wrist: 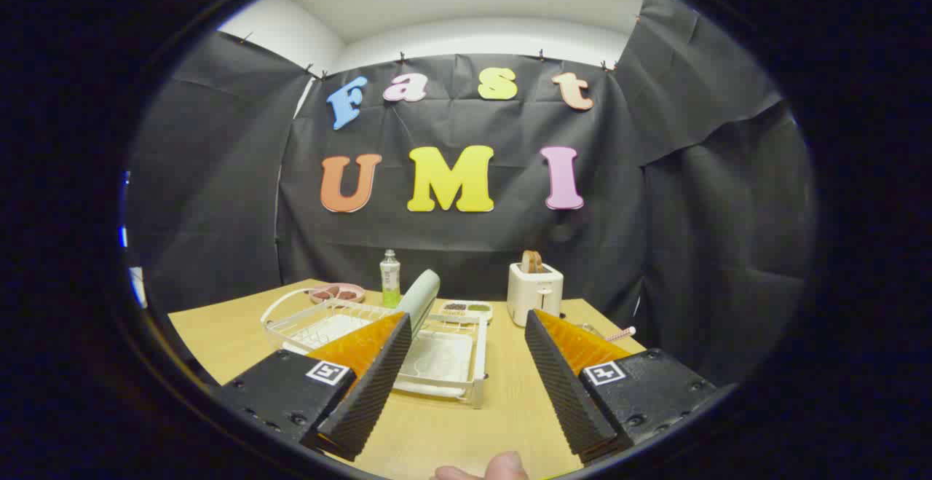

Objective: Take the plate from the dish rack, then take the spoon from the basket and place it into the plate.

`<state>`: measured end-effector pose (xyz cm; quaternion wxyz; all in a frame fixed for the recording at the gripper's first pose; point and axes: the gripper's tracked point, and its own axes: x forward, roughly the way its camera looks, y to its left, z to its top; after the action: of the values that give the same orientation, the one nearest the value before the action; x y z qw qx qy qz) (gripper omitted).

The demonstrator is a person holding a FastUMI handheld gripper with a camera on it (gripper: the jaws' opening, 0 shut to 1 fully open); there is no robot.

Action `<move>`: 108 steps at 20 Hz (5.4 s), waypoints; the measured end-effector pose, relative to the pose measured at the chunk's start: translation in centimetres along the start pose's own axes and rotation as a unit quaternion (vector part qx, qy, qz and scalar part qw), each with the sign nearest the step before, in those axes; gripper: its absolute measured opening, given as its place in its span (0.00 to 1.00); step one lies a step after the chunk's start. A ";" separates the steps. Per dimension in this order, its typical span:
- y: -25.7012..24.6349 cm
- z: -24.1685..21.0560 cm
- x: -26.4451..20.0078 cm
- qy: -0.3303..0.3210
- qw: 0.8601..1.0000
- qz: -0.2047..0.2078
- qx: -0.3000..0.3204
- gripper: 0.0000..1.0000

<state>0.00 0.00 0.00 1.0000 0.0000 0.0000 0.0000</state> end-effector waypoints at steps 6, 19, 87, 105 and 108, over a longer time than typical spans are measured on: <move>1.0 0.4 0.4 -0.008 1.000 0.005 -0.013 1.00; 1.8 1.3 0.4 -0.010 1.000 0.005 -0.019 1.00; 8.2 1.6 7.1 0.289 0.952 0.018 0.093 0.32; 6.0 -16.7 -0.6 0.397 0.849 0.076 0.342 0.34; 5.7 -17.3 0.2 0.393 0.841 0.077 0.363 0.39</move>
<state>0.24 5.66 -17.31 0.8413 0.3630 0.3931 0.0770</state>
